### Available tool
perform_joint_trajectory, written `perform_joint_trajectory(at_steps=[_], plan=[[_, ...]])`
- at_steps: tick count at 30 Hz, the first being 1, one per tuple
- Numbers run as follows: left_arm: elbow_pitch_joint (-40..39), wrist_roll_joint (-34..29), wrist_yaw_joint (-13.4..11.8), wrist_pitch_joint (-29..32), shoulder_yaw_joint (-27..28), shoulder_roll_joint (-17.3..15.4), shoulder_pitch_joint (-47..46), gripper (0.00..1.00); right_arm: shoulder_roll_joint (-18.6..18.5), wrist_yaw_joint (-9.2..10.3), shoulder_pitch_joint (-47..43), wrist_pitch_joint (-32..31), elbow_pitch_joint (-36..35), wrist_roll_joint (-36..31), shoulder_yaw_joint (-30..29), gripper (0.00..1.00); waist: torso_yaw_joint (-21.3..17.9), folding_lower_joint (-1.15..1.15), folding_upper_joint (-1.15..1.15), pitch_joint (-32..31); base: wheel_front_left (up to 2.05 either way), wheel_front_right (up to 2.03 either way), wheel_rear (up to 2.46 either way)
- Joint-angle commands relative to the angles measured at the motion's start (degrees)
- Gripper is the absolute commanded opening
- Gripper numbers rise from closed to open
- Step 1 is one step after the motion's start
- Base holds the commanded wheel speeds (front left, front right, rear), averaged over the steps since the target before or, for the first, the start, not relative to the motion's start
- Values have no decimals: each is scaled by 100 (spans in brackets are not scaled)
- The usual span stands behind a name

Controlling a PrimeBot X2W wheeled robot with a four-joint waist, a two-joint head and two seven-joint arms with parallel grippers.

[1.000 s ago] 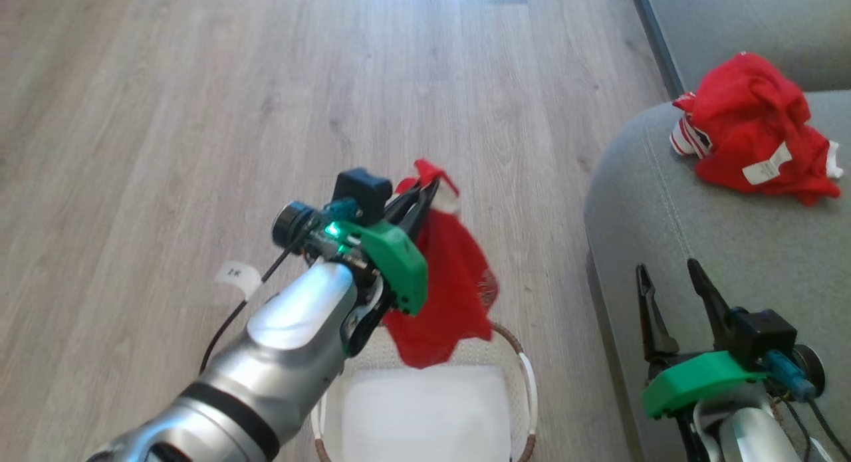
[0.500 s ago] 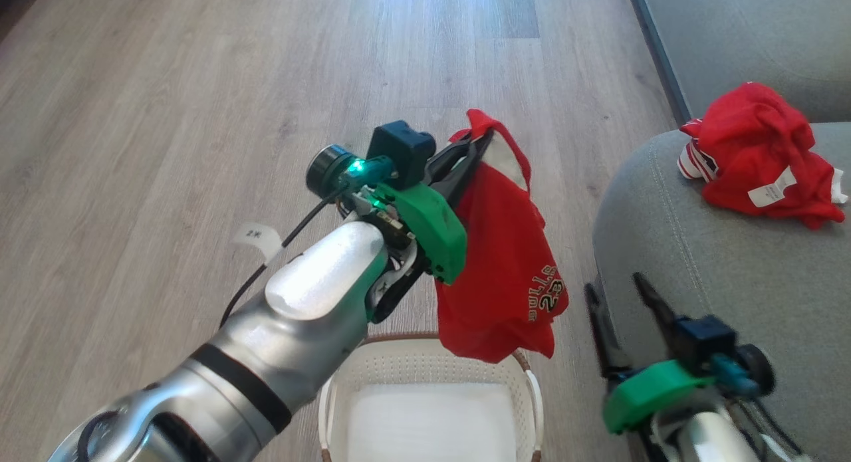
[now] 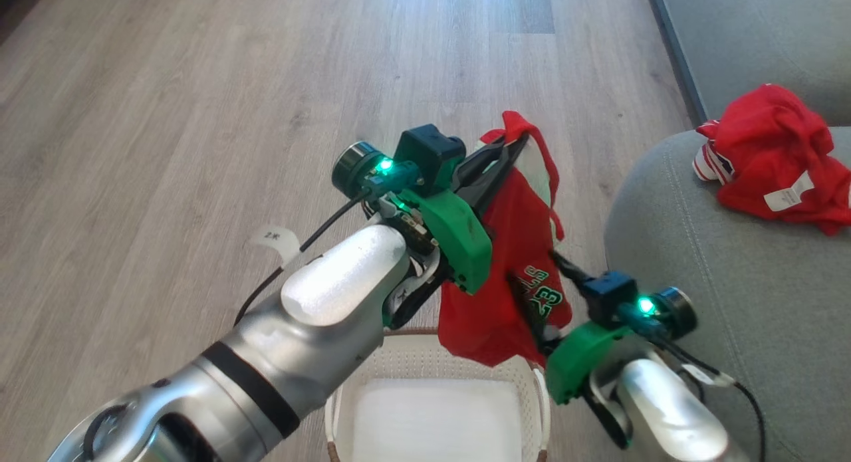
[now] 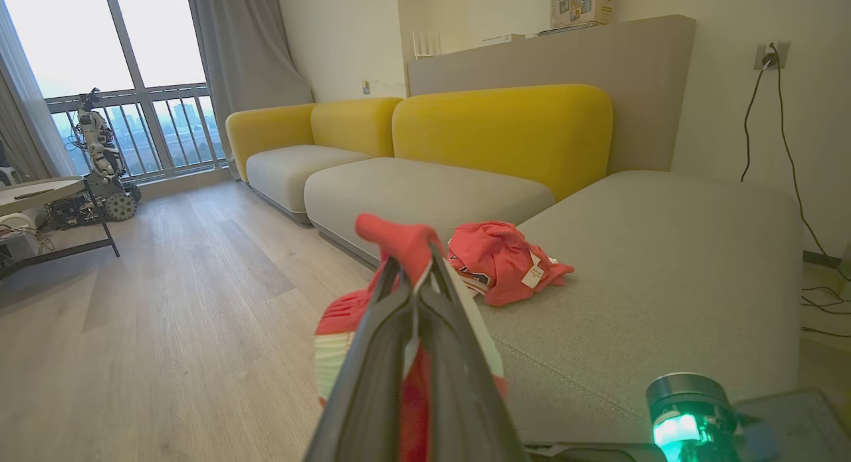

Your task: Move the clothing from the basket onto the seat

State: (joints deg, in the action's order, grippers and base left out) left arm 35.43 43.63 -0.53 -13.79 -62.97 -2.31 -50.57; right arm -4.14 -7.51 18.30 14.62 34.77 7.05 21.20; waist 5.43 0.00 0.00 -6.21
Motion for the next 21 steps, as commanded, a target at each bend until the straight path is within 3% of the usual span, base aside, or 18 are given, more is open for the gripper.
perform_joint_trajectory(at_steps=[1, 7, 13, 14, 16, 18, 19, 21], plan=[[-159, 49, -31, -75, 145, -57, -486, 0, -3, 2, 350, 38, -87, 118, 220, 100, 18, 0, 0, 10, 0, 0, 0], [-263, 117, -63, -89, 39, -57, -528, 0, -116, 2, 824, 38, 242, 667, 1026, 100, 81, 0, 0, 51, 0, 0, 0], [-276, 177, -96, -100, -19, -57, -541, 0, -185, 2, 1057, 38, 283, 967, 1268, 100, 107, 0, 0, 83, 0, 0, 0], [-276, 186, -101, -102, -26, -57, -544, 0, -186, 2, 1072, 38, 288, 988, 1276, 95, 109, 0, 0, 87, 0, 0, 0], [-276, 204, -111, -105, -35, -57, -548, 0, -181, 2, 1093, 38, 288, 1009, 1282, 51, 107, 0, 0, 93, 0, 0, 0], [-268, 221, -121, -107, -39, -57, -549, 0, -169, 2, 1101, 38, 281, 1010, 1292, 27, 99, 0, 0, 98, 0, 0, 0], [-258, 232, -127, -109, -38, -57, -546, 0, -163, 2, 1103, 38, 276, 1013, 1295, 0, 94, 0, 0, 101, 0, 0, 0], [-213, 250, -141, -110, -31, -57, -535, 0, -159, 2, 1098, 38, 245, 1025, 1275, 0, 80, 0, 0, 110, 0, 0, 0]])
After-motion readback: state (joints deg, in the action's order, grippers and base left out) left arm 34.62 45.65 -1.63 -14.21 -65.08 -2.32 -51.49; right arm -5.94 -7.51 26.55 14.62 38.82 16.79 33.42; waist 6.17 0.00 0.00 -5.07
